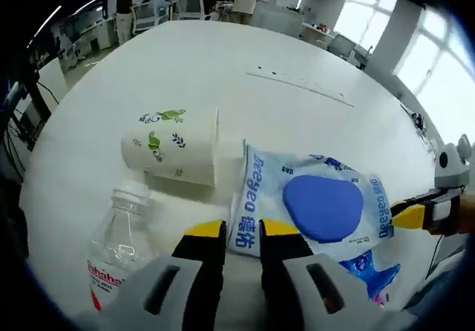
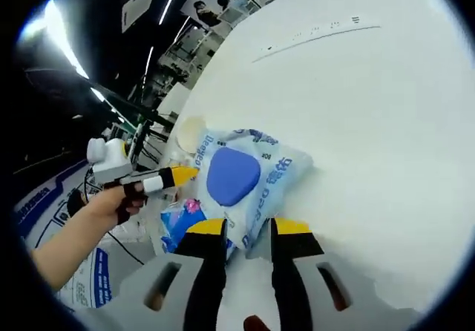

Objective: Arrange the tabletop items into an orderly group along one side of the table until the central work area is clear of visible clutter.

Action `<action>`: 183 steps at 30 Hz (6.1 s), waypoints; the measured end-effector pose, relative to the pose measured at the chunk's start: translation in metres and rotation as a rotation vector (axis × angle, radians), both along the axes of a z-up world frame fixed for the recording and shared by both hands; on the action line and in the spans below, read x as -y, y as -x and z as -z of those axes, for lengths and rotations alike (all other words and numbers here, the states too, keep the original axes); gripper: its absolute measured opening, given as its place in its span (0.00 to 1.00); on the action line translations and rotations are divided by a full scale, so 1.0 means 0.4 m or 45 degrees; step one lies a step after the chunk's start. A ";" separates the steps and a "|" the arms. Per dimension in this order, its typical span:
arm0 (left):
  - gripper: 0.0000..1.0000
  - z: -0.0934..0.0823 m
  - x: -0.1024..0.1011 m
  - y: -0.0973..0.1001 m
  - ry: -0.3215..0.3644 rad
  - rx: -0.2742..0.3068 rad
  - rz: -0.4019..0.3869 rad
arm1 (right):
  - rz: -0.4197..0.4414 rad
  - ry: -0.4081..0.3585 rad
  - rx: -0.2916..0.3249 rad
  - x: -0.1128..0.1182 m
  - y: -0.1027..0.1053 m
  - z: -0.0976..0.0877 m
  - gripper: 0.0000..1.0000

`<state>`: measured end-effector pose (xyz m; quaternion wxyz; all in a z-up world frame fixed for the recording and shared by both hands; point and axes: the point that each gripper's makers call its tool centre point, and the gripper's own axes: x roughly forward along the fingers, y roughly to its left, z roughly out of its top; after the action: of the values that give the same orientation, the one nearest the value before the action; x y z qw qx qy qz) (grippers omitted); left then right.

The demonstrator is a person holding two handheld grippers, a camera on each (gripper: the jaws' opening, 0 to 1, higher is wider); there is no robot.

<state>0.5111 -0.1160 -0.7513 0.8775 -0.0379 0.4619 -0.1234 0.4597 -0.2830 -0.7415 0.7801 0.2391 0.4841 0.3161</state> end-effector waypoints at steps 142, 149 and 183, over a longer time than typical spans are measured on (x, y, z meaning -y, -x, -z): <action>1.00 -0.129 0.479 0.020 0.160 0.407 0.147 | 0.501 0.104 0.431 0.537 0.001 -0.062 0.71; 0.99 -0.153 0.475 0.037 0.177 0.416 0.156 | 0.531 0.087 0.405 0.551 0.035 -0.072 0.68; 0.88 -0.193 0.399 0.098 0.192 0.438 0.132 | 0.442 0.068 0.378 0.478 0.084 -0.085 0.62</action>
<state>0.4718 -0.2758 -0.6741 0.9306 -0.0582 0.2959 -0.2075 0.4260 -0.4743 -0.7077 0.8914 0.2490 0.3240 0.1960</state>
